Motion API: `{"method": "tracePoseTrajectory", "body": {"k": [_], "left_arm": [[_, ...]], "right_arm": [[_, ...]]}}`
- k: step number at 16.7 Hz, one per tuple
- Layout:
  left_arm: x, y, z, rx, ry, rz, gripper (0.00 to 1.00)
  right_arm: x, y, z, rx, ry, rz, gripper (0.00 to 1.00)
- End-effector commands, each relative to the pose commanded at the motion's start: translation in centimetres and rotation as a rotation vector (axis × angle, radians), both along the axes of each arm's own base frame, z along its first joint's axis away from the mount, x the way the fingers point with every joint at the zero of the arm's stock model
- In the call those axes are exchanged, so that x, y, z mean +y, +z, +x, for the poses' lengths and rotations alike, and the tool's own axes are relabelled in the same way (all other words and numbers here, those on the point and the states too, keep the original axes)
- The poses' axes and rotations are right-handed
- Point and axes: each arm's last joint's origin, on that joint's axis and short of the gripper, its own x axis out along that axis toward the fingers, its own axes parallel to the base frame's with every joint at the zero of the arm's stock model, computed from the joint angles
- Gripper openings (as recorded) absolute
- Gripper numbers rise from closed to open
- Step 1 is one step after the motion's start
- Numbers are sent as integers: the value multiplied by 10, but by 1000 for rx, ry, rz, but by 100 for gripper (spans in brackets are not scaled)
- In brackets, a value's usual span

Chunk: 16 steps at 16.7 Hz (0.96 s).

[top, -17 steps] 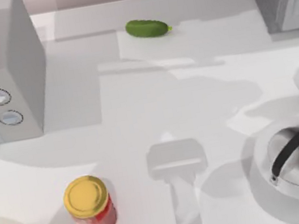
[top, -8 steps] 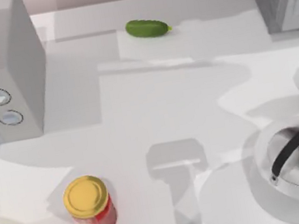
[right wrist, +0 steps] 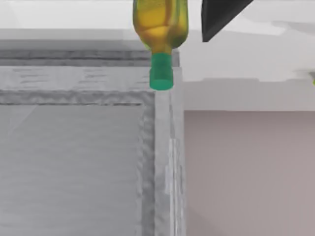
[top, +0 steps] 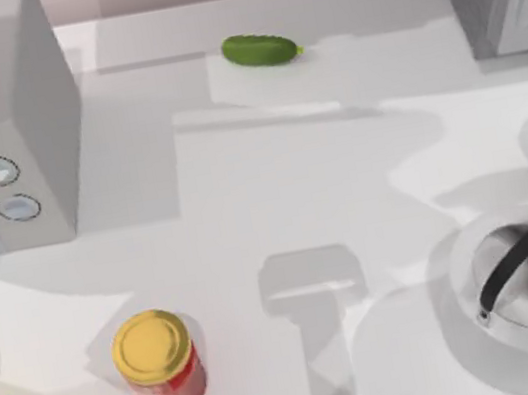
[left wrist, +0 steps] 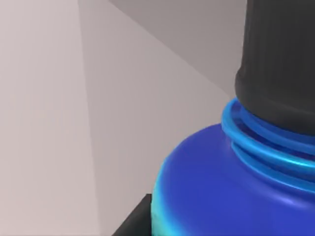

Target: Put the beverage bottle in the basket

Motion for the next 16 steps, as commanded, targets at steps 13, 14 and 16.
{"method": "tracePoseTrajectory", "body": {"k": [13, 14, 16], "left_arm": [[0, 0, 0, 0, 0, 0, 100], [0, 0, 0, 0, 0, 0, 100], [0, 0, 0, 0, 0, 0, 100]], "right_arm": [[0, 0, 0, 0, 0, 0, 100], [0, 0, 0, 0, 0, 0, 100], [0, 0, 0, 0, 0, 0, 100]]}}
